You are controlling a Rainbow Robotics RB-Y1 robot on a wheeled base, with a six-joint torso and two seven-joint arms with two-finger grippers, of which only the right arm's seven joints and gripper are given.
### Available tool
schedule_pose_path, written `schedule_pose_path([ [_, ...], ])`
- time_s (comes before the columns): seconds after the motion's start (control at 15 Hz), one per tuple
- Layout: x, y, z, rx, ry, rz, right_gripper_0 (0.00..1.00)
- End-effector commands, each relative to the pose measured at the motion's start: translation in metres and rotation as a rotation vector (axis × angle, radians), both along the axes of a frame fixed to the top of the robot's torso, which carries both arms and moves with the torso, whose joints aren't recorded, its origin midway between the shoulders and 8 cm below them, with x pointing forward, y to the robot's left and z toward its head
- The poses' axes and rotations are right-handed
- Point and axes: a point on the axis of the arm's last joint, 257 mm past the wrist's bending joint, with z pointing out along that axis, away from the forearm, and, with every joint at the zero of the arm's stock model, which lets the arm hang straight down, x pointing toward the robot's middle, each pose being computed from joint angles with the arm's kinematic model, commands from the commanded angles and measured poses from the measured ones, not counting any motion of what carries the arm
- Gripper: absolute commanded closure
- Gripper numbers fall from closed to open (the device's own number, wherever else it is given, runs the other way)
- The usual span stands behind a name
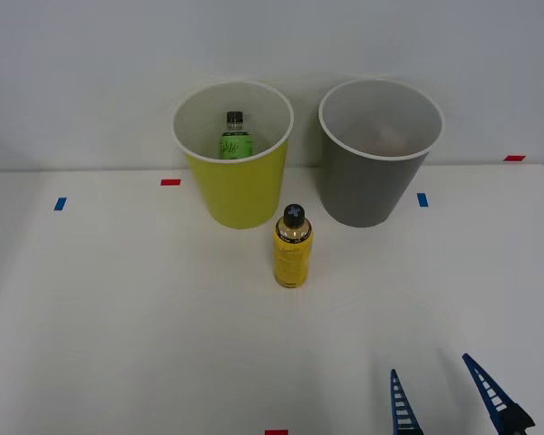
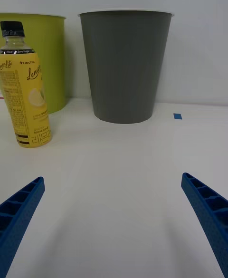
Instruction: Put cans in the gray bin, plastic bottles in the light green bin
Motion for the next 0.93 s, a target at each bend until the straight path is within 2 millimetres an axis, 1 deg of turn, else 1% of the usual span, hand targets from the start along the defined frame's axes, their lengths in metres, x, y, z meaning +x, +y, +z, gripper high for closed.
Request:
schedule_pose_path([
  [0.07,-0.0001,-0.0004,-0.0001,0.001,0.001,0.001,0.00],
  [0.4,0.0010,-0.0075,-0.0001,-0.019,0.005,0.028,0.00],
  [0.73,0.0011,0.0001,0.0021,0.010,-0.001,0.037,0.00],
  [0.93,0.0029,-0.0010,0.0021,0.010,-0.001,0.034,0.00],
])
